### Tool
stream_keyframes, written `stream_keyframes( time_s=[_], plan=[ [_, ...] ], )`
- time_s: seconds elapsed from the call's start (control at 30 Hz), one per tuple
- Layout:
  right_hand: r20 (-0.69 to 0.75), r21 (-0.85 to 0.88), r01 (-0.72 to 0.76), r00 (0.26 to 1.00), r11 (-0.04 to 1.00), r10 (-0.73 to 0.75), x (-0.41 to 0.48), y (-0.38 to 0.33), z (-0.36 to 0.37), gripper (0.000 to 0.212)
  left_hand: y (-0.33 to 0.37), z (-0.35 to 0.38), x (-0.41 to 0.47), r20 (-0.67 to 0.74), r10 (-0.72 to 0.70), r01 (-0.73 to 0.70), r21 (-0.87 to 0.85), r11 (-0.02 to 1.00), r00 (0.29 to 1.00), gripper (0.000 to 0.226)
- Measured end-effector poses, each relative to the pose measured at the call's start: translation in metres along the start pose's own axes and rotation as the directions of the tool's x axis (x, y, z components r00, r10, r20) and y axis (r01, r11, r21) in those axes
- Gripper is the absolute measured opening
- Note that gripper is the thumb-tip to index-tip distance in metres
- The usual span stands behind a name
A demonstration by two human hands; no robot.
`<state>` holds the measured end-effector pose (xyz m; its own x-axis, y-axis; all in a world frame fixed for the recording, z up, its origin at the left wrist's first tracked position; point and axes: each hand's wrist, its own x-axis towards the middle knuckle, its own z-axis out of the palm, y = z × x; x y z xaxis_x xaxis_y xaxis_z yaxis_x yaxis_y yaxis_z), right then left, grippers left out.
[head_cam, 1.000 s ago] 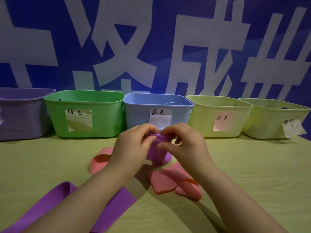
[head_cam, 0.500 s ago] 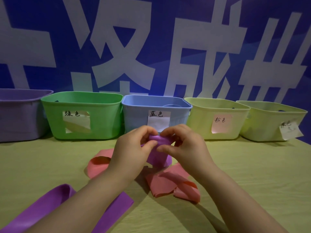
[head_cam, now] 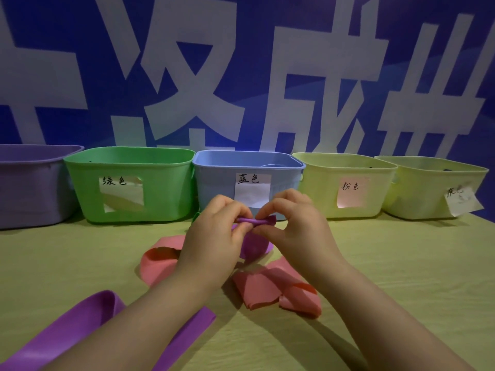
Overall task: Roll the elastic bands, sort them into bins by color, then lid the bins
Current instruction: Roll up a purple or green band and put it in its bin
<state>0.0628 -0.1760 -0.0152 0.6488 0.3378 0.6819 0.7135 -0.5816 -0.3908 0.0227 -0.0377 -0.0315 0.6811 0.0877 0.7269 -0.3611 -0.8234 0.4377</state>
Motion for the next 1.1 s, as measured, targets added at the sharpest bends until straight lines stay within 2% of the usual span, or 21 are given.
stream_keyframes(
  time_s=[0.1, 0.3, 0.37, 0.47, 0.6, 0.67, 0.77, 0.93, 1.0, 1.1],
  plan=[
    [0.056, -0.049, -0.005, 0.998, 0.999, 0.008, 0.0, 0.0, -0.002, 0.013, -0.002, 0.001, 0.001, 0.026, 0.011, -0.013, 0.061, 0.998, 1.0, 0.004],
    [0.188, -0.076, -0.043, 0.981, 0.996, 0.056, 0.0, 0.0, -0.007, 0.017, -0.006, 0.003, 0.001, 0.107, 0.031, -0.049, 0.171, 0.984, 0.994, 0.043],
    [0.229, -0.12, -0.023, 0.972, 0.992, 0.05, 0.0, 0.001, -0.007, 0.021, -0.008, 0.004, 0.001, 0.134, 0.026, -0.052, 0.199, 0.979, 0.991, 0.047],
    [0.242, -0.155, 0.016, 0.97, 0.988, 0.022, 0.0, 0.0, -0.005, 0.022, -0.008, 0.006, 0.002, 0.165, -0.005, -0.02, 0.153, 0.988, 0.986, 0.041],
    [0.248, -0.207, 0.04, 0.969, 0.977, 0.013, 0.0, 0.0, -0.006, 0.024, -0.006, 0.004, 0.003, 0.106, 0.015, -0.014, -0.013, 1.0, 0.994, 0.019],
    [0.259, -0.209, 0.027, 0.965, 0.978, 0.029, 0.0, 0.0, -0.007, 0.025, -0.006, 0.003, 0.004, 0.097, 0.022, -0.018, -0.038, 0.999, 0.995, 0.018],
    [0.316, -0.225, 0.012, 0.947, 0.974, 0.062, 0.0, -0.002, -0.009, 0.028, -0.005, 0.002, 0.003, 0.092, 0.044, -0.04, -0.045, 0.998, 0.995, 0.004],
    [0.33, -0.143, -0.008, 0.942, 0.99, 0.055, 0.0, -0.008, -0.014, 0.027, -0.006, 0.003, 0.003, 0.072, 0.031, -0.028, -0.031, 0.999, 0.997, 0.01],
    [0.316, -0.091, -0.046, 0.946, 0.995, 0.073, -0.002, -0.011, -0.016, 0.034, -0.006, 0.002, 0.003, 0.068, -0.008, 0.011, -0.036, 0.999, 0.998, 0.011],
    [0.263, -0.103, -0.035, 0.963, 0.994, 0.061, -0.002, -0.01, -0.015, 0.023, -0.004, 0.002, 0.004, 0.077, -0.012, 0.016, -0.044, 0.999, 0.997, 0.014]
  ],
)
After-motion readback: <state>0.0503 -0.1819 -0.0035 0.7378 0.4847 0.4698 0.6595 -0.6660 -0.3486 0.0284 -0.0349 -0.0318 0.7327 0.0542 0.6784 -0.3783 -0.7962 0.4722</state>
